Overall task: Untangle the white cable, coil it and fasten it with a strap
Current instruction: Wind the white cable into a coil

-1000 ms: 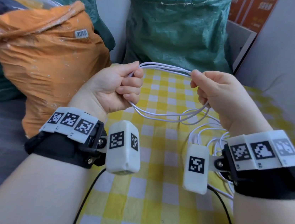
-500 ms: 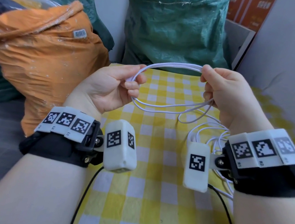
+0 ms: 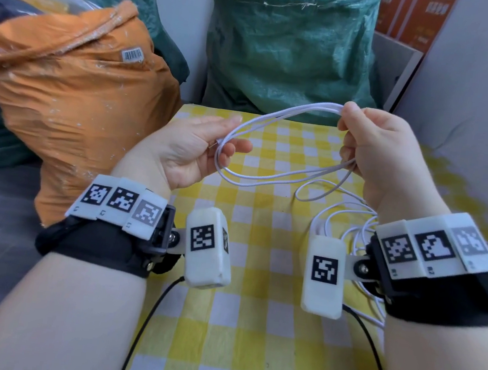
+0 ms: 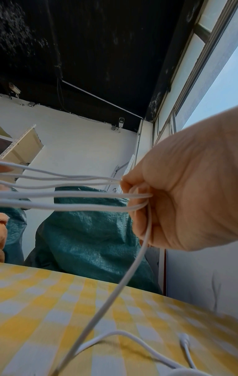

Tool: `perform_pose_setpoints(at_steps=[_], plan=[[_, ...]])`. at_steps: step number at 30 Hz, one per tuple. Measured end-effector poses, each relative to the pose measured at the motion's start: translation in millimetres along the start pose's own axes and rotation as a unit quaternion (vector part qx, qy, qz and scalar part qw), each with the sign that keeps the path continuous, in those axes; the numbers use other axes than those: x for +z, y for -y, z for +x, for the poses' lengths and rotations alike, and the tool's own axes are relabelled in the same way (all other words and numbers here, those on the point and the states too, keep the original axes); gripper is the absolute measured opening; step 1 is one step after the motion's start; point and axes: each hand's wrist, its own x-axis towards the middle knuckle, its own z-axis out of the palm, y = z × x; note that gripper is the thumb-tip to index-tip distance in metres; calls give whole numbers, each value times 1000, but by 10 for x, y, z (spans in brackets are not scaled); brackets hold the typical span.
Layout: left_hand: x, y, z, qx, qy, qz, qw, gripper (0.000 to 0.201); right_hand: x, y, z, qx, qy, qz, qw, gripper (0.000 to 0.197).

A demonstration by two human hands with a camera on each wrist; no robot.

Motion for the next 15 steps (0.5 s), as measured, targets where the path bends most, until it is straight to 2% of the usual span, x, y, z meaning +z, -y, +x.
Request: perform_pose_setpoints(at_steps=[4,10,15], plan=[[-9,10,0,-15,5,2,1000,16,1,-7,1,2,-3,-3,1000,34],[-16,28,32,-18,-10,31,999,35,13,-9,2,-2,-6,1,1000,34],[-35,38,51,-15,6,-5,1000,39,6,-10,-1,-3,-3,8,1000,34]])
